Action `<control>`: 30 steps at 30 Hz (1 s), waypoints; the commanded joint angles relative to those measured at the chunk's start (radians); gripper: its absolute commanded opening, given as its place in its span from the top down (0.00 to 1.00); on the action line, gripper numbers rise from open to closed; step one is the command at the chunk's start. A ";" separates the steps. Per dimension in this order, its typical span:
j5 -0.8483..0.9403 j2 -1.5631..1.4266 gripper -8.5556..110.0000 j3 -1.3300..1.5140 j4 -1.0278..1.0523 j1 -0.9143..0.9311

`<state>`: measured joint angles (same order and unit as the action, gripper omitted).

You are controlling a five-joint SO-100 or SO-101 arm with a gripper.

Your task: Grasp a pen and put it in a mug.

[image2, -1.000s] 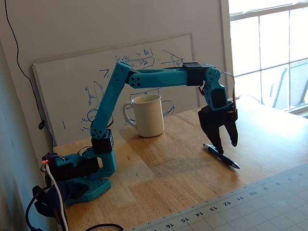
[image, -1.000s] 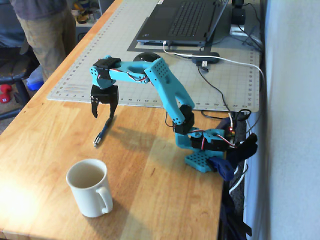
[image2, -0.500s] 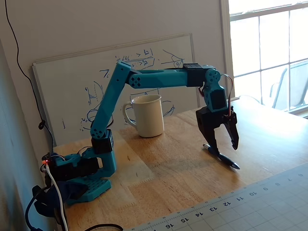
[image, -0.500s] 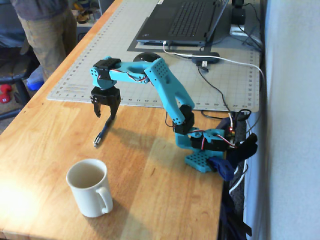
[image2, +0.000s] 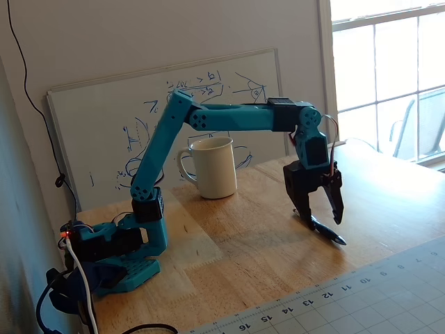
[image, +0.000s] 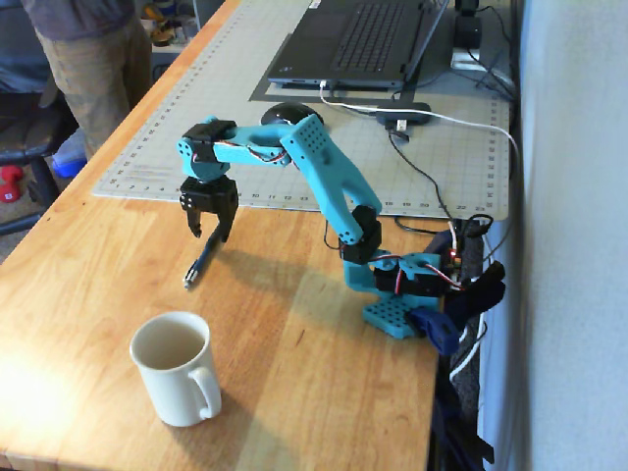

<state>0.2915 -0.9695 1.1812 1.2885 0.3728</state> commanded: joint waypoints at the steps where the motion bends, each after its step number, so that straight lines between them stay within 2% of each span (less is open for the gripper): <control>1: -0.012 -0.020 0.76 -0.008 -0.008 0.011; 30: -0.015 -0.006 0.77 -0.008 -0.008 0.012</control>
<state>0.2915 -0.9342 1.1812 1.2885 0.3728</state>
